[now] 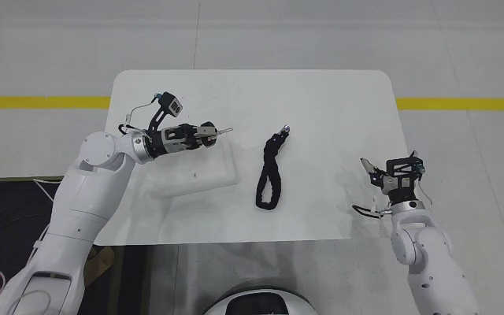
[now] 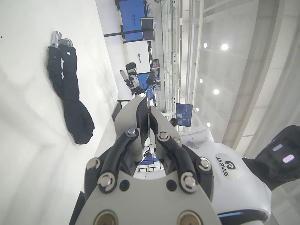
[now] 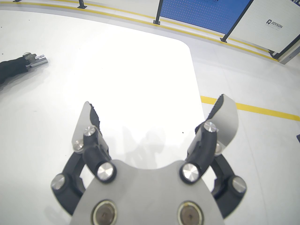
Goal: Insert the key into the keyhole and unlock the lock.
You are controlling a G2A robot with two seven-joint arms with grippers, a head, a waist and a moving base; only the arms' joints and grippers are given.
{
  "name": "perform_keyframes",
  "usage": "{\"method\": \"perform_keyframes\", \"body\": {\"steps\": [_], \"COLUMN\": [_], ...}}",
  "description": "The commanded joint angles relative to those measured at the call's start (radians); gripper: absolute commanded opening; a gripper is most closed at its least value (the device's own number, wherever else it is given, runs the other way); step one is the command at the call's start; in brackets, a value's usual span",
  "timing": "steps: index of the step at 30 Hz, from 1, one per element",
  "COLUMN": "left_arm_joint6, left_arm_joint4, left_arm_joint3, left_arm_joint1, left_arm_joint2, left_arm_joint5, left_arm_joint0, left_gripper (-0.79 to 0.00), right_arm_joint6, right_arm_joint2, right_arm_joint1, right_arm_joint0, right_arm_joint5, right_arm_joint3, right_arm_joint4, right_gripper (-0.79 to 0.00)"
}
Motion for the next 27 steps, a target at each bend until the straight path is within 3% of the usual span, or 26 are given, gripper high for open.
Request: {"method": "perform_keyframes", "body": {"steps": [1, 4, 5, 8, 12, 17, 23, 27], "left_arm_joint6": [0.0, 0.0, 0.0, 0.0, 0.0, 0.0, 0.0, 0.0], "left_arm_joint4": [0.0, 0.0, 0.0, 0.0, 0.0, 0.0, 0.0, 0.0], "left_arm_joint3": [0.0, 0.0, 0.0, 0.0, 0.0, 0.0, 0.0, 0.0], "left_arm_joint1": [0.0, 0.0, 0.0, 0.0, 0.0, 0.0, 0.0, 0.0], "left_arm_joint2": [0.0, 0.0, 0.0, 0.0, 0.0, 0.0, 0.0, 0.0], "left_arm_joint5": [0.0, 0.0, 0.0, 0.0, 0.0, 0.0, 0.0, 0.0], "left_arm_joint0": [0.0, 0.0, 0.0, 0.0, 0.0, 0.0, 0.0, 0.0], "left_gripper": [-0.785, -0.785, -0.785, -0.785, -0.785, -0.785, -0.785, -0.785], "right_arm_joint6": [0.0, 0.008, 0.076, 0.329, 0.653, 1.001, 1.129, 1.099], "right_arm_joint2": [0.0, -0.006, -0.031, -0.065, -0.134, -0.248, -0.382, -0.476], "right_arm_joint1": [0.0, 0.0, -0.001, -0.004, -0.01, -0.026, -0.059, -0.077], "right_arm_joint0": [0.0, -0.003, -0.006, 0.017, 0.108, 0.303, 0.515, 0.571], "right_arm_joint5": [0.0, -0.016, -0.084, -0.109, -0.069, 0.09, 0.264, 0.281], "right_arm_joint3": [0.0, -0.003, -0.042, -0.189, -0.323, -0.315, -0.18, -0.114], "right_arm_joint4": [0.0, 0.007, 0.072, 0.182, 0.36, 0.532, 0.703, 0.644], "right_gripper": [0.0, 0.0, 0.0, 0.0, 0.0, 0.0, 0.0, 0.0]}}
